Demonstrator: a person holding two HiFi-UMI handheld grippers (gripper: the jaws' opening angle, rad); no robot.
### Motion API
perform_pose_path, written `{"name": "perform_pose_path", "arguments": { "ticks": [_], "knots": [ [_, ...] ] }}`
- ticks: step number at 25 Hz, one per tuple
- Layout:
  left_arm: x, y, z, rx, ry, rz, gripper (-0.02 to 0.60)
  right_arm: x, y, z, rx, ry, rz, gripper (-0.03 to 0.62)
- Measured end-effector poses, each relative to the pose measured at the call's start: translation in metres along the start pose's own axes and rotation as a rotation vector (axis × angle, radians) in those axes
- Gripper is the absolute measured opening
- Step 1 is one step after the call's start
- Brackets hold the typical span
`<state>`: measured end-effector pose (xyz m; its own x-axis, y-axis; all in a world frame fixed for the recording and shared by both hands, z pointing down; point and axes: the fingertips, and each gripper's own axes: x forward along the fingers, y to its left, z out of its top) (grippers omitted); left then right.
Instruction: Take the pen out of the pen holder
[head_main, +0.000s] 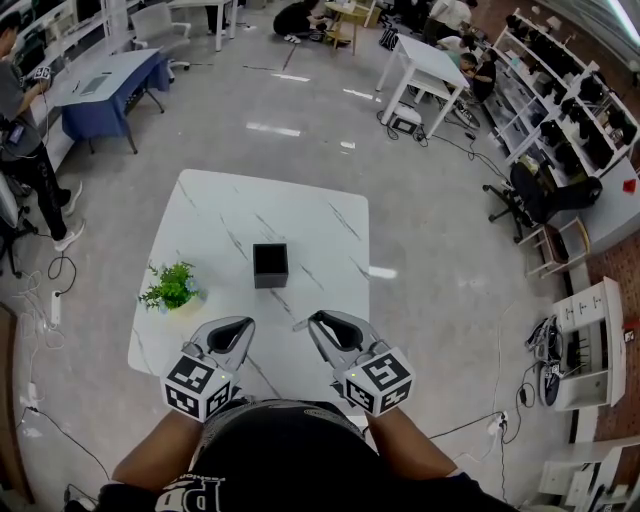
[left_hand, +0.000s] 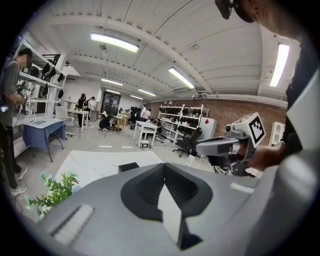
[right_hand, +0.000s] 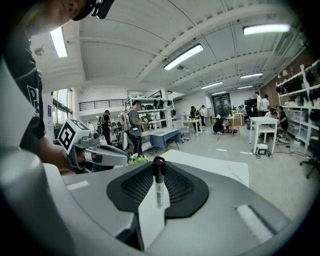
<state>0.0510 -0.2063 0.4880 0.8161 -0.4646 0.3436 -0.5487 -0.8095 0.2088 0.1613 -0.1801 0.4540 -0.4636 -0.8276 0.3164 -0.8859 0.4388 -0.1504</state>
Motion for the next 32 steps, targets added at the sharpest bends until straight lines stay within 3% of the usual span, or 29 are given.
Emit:
{"name": "perform_pose_path", "arguments": {
  "ticks": [11,32],
  "knots": [
    [-0.004,-0.006,-0.001,-0.002,0.0,-0.001,0.057,0.002,0.003,-0.026,0.018,0.053,0.006,0.064],
    [0.0,-0.006,-0.002,0.0,0.005,-0.003,0.057,0.012,0.005,-0.038,0.012,0.098,0.032,0.064]
  ]
}}
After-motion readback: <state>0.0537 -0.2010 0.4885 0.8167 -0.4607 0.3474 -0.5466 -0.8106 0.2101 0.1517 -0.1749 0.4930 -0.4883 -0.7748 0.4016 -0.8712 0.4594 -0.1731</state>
